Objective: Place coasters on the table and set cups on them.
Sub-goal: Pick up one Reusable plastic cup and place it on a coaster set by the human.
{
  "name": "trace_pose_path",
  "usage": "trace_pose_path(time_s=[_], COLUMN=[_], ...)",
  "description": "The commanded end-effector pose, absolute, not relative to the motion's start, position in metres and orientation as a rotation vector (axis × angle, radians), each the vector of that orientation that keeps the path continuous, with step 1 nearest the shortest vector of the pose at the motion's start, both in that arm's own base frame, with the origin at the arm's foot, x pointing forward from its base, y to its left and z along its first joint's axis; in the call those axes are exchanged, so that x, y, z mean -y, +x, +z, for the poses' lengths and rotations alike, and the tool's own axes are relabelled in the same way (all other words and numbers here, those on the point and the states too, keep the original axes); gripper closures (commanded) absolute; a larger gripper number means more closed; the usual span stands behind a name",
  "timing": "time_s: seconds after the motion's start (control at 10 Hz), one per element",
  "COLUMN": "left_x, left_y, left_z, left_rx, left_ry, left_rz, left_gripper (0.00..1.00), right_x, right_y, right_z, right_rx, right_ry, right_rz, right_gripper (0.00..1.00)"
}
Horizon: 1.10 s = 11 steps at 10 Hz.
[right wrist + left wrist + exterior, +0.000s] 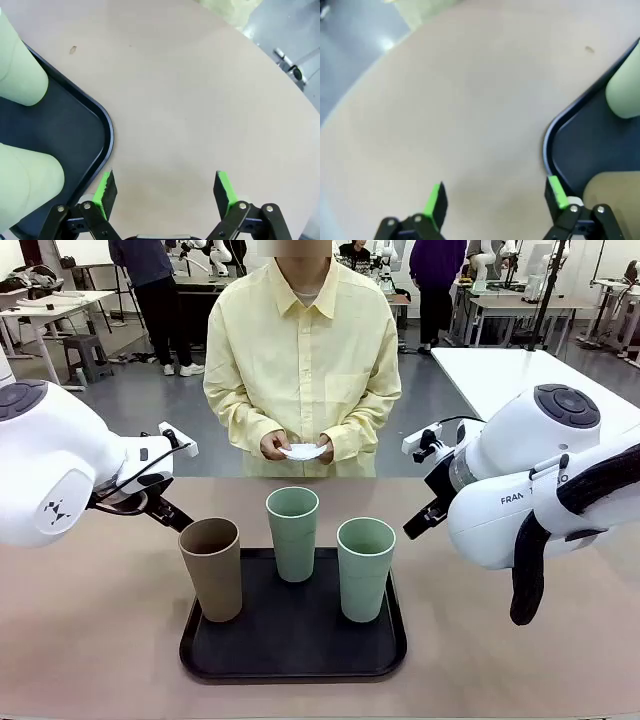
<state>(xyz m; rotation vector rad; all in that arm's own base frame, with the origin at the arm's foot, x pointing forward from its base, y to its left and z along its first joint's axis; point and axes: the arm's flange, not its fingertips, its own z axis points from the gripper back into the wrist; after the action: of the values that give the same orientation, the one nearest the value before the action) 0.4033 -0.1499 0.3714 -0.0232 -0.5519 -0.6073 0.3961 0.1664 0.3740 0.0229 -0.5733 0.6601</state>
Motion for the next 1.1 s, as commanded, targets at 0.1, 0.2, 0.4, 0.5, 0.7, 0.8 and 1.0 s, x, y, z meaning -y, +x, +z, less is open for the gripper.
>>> trace_pose_path(time_s=[0.1,0.2,0.4,0.5,0.7,0.8,1.0], left_x=[0.1499,0.1499,0.1499,0.1499,0.1499,0.1499,0.1499], left_y=[0.4033,0.4033,0.4033,0.4033,0.4033,0.4033,0.4033], left_z=[0.3715,0.3715,0.3715,0.3715,0.3715,0.3715,0.3715], left_rx=[0.552,0.552,0.552,0.552,0.552,0.552,0.552], left_ry=[-0.023,-0.023,-0.023,-0.023,-0.023,-0.023,-0.023], left_rz=[-0.608,-0.608,-0.608,-0.608,-0.608,-0.608,-0.608], left_gripper=[0.0,0.0,0.0,0.0,0.0,0.0,0.0], right_x=[-0.1667,-0.1667,-0.1667,-0.1667,-0.1667,-0.1667,-0.1667], right_y=[0.396,0.396,0.396,0.396,0.396,0.396,0.396], right_z=[0.3739,0.3739,0.3739,0.3739,0.3739,0.3739,0.3739], right_rx=[0.573,0.573,0.573,0.573,0.573,0.573,0.573], right_ry=[0.023,0.023,0.023,0.023,0.023,0.023,0.023], right_rz=[0.661,0.661,0.661,0.661,0.661,0.661,0.661], right_gripper=[0.0,0.0,0.0,0.0,0.0,0.0,0.0])
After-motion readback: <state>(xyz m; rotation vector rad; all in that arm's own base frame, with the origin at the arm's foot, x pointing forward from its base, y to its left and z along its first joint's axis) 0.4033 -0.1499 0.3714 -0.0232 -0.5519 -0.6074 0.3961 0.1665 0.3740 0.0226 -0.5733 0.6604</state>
